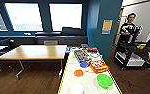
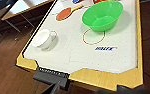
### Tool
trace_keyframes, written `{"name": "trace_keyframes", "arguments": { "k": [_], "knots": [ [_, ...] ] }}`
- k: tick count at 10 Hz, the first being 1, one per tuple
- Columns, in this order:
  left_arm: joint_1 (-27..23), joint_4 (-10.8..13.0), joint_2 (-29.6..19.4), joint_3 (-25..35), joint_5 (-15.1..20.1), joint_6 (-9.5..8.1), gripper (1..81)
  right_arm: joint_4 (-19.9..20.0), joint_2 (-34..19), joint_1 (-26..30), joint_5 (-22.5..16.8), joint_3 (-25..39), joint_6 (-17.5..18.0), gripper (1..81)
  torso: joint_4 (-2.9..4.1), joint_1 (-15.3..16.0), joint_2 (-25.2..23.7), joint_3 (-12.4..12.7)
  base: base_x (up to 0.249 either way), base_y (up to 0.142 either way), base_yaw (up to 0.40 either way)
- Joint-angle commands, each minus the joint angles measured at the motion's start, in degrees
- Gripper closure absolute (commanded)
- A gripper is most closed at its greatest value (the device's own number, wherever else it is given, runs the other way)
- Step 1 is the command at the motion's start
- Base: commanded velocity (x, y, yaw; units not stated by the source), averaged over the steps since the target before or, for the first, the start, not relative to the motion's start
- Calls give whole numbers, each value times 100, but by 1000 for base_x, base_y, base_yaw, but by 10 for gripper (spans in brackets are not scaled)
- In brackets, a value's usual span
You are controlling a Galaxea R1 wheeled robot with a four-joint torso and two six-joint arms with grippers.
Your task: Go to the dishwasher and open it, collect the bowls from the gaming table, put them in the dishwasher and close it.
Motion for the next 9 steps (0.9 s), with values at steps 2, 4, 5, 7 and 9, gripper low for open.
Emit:
{"name": "trace_keyframes", "arguments": {
  "k": [2, 4, 5, 7, 9],
  "knots": [
    [-256, -21, -26, 5, 292, -27, 10, 45, 577, 1582, -1448, -52, 630, 10, 0, 0, 0, 0, 0, 0, 0],
    [-265, -21, -8, 5, 292, -27, 10, -211, 1080, 1370, -1000, -396, 630, 10, 0, 2, 0, -5, 0, 0, 0],
    [-265, -30, -17, -3, 292, -35, 10, -264, 1150, 1273, -622, -571, 630, 10, 0, 2, 0, -5, 0, 0, 0],
    [-265, -91, -70, -3, 301, -35, 10, -184, 579, 1561, -516, -765, 683, 10, 0, 5, 2, -6, 0, 0, 0],
    [-265, -83, -35, -3, 301, -35, 10, -193, 359, 2292, -1190, -975, 920, 10, 0, 5, 4, -9, 0, 0, 0]
  ]
}}
